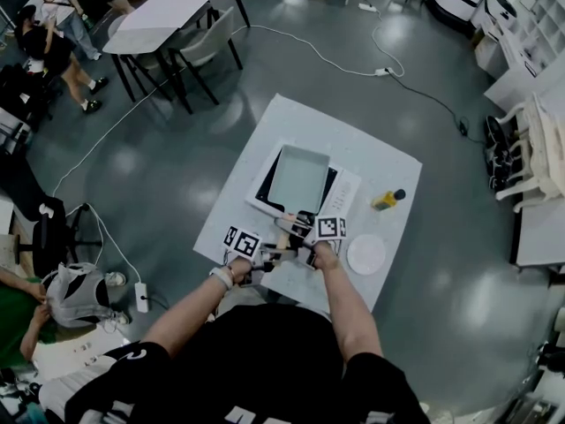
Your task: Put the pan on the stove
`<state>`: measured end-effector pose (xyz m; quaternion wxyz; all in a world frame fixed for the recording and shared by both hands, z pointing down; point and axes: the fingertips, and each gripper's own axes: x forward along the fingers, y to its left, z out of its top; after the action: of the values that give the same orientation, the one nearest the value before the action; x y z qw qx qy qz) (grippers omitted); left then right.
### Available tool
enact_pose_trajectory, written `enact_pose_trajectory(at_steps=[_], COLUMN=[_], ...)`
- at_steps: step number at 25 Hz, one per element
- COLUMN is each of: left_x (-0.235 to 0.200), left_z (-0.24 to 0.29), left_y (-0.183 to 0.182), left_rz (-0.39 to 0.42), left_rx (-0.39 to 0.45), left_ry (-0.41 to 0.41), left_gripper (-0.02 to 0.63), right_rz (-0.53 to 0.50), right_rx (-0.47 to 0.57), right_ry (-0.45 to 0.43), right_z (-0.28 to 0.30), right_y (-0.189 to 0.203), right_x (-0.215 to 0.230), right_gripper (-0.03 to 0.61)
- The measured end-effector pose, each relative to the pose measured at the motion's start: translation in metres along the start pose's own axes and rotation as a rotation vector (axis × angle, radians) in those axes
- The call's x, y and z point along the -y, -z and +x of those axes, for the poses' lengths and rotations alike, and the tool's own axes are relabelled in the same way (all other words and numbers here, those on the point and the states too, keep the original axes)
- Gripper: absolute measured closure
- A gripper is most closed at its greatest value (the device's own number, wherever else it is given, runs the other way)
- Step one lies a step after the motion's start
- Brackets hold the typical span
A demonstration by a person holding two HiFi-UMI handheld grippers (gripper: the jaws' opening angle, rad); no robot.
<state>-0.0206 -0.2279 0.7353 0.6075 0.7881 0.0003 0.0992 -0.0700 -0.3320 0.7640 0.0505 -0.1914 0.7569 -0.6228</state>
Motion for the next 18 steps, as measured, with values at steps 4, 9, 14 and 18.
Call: enact_pose_trajectory(at_steps=[4, 9, 14, 18], left_x=[-0.003, -0.014, -0.020, -0.020], left_z=[0.000, 0.000, 0.001, 0.000], left_y=[0.001, 0.002, 0.003, 0.002], left_rz=[-0.011, -0.002, -0.011, -0.006], left_rx=[0.001, -0.009, -0.008, 0.010], left_ry=[-0.010, -0.042, -0.061, -0.054], left_gripper=[0.523, 0.523, 0.526, 0.526], right_rz=[0.055, 0.049, 0.052, 0.036], right_rx=[0.007, 0.005, 0.000, -0.003], right_ry=[0.014, 0.032, 0.054, 0.062], right_z=[0.000, 0.001, 0.001, 0.004], right_y=[0.003, 0.002, 0.004, 0.004], right_x=[0.004, 0.010, 0.015, 0.014], right_gripper=[0.396, 0.397, 0.397, 0.388])
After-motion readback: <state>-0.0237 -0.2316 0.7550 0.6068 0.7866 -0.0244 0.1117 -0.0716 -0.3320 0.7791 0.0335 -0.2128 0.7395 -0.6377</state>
